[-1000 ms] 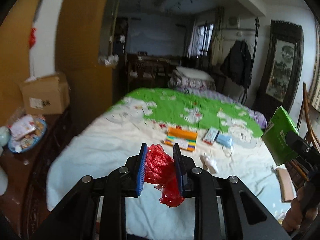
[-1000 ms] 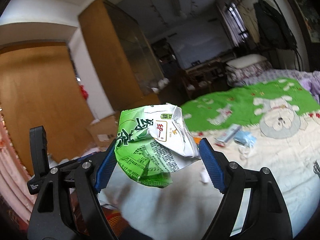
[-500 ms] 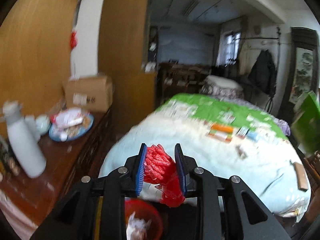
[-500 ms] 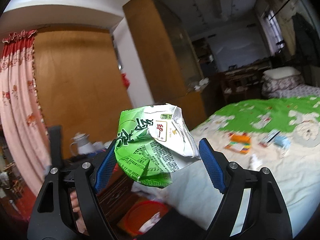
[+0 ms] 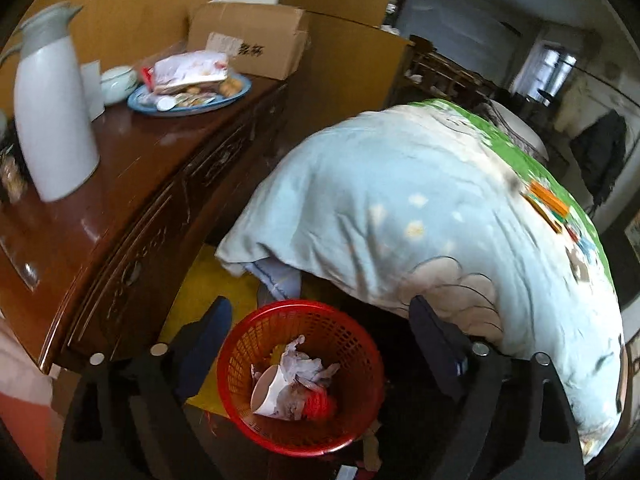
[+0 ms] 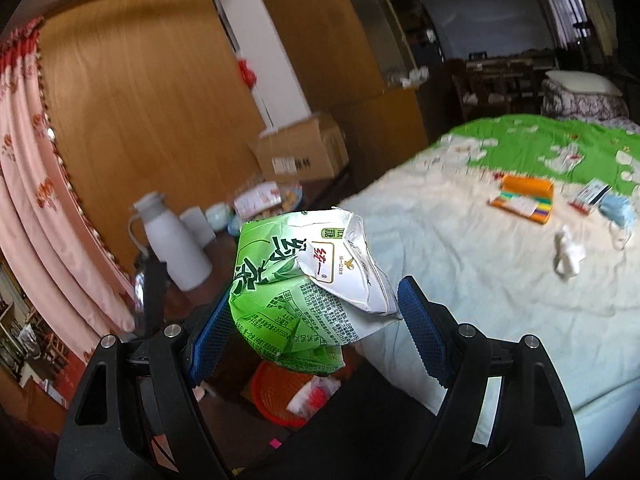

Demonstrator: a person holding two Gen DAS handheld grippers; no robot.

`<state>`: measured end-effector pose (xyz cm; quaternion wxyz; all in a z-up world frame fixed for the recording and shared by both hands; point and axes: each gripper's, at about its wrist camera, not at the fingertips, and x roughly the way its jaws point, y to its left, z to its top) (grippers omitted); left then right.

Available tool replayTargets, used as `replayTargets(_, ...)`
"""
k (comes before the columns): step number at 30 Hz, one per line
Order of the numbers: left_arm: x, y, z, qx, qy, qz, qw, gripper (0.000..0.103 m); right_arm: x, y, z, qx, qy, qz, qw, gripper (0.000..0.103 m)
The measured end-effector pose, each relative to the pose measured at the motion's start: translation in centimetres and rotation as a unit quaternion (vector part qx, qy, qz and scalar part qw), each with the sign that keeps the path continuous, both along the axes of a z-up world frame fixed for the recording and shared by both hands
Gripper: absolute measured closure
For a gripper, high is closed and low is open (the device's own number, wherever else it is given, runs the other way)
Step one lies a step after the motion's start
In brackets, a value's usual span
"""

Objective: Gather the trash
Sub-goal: 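Carry mesh and snack bag to the red wastebasket and release both inside, then move both tools back over the bed toward the remaining trash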

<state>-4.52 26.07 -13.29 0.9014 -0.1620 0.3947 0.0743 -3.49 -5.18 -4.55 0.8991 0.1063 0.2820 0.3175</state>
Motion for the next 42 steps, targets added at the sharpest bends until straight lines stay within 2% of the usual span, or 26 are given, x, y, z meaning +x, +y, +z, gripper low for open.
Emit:
replayTargets(7,-0.5,2.0,-0.9,0.022,-0.005,0.047,0.9986,0.008,2.2,4.7,-2.6,-0.042,0.042,0.041,0.997,0.025)
replayTargets(13,-0.8,4.4,-2.8,0.019,0.009,0.087,0.996,0.006,4.2,9.6,-5.2,-0.075,0.081,0.087,0.99,0.025)
replayTargets(16,-0.8,5.7,-4.2,0.005,0.023,0.104,0.9943,0.006,5.0,12.2,-6.6,-0.091,0.102,0.11,0.984,0.025)
replayTargets(21,-0.9,8.7,-7.4,-0.054,0.053,0.135,0.988,0.006,6.0,15.7,-8.9,-0.11,0.138,0.143,0.974,0.024)
replayTargets(26,-1.2,10.2,-9.0,-0.072,0.067,0.156,0.9829,0.006,6.6,17.4,-10.3,-0.116,0.164,0.155,0.967,0.022)
replayTargets(33,-1.2,9.2,-7.3,-0.045,0.048,0.145,0.9872,0.006,6.5,16.8,-9.5,-0.11,0.154,0.143,0.971,0.022)
replayTargets(42,-1.4,4.8,-1.1,-0.002,-0.012,0.097,0.9952,0.006,5.0,12.4,-6.0,-0.077,0.109,0.11,0.985,0.022)
